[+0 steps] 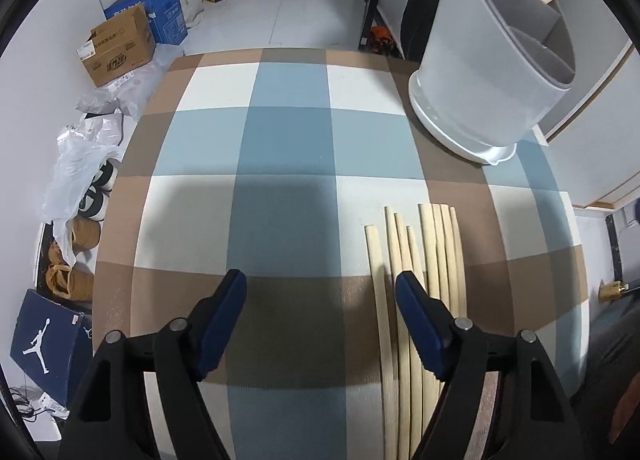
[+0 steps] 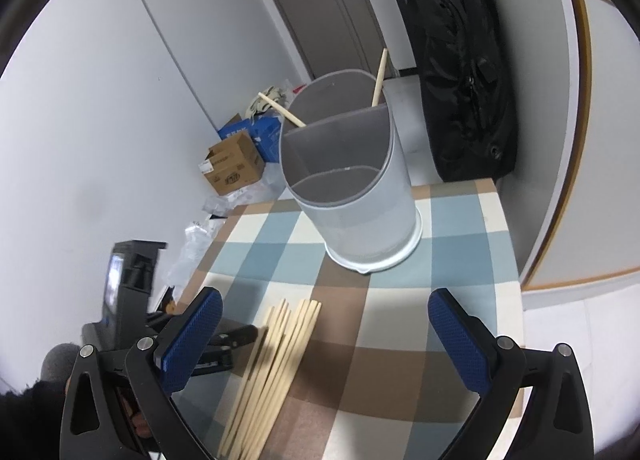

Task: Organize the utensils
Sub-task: 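Move both open grippers back down to the stick pile, then close the left gripper on another wooden stick from the pile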

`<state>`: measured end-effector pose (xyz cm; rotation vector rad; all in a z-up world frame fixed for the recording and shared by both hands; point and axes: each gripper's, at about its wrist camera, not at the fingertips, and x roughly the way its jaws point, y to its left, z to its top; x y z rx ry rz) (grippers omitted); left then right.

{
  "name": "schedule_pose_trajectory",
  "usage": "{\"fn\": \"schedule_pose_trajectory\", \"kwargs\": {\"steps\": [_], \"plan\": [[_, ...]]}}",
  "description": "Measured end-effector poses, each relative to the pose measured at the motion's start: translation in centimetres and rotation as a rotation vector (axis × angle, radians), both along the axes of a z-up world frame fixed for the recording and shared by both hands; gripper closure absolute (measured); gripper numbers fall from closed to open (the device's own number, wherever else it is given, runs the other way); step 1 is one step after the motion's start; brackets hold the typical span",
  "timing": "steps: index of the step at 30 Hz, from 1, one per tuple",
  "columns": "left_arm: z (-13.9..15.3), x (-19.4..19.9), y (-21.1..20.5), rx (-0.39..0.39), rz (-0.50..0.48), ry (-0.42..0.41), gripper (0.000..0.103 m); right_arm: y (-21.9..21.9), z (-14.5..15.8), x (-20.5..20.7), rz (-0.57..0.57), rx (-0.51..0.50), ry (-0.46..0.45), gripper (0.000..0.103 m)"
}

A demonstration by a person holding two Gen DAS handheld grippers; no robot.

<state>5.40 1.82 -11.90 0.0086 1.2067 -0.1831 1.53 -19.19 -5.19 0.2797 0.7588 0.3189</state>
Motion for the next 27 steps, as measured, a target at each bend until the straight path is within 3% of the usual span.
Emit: {"fn": "schedule_pose_trajectory", "kwargs": {"steps": [9,14,21,27], "plan": [[-0.4,0.4,-0.6,0.021,0.009,0.007,0.031,-1.4,0.4,-0.1,-0.05,0.034,-0.002,0.0],[-0.3,1.0,-1.0,0.053,0.0,-0.01,0.054,-1.7,0.6,-0.1,-0.049,0.047,-0.007,0.0],[-0.3,0.8,-1.3,0.066,-0.017,-0.031,0.057,-1.9,0.6,-0.3,-0.041,0.072,-0.008,0.0],[-0.2,1.6,-1.8,0.044,-0.015,-0.038,0.07,-1.6,0.6,-0.3,-0.031,0.059,-0.001,0.0]]}}
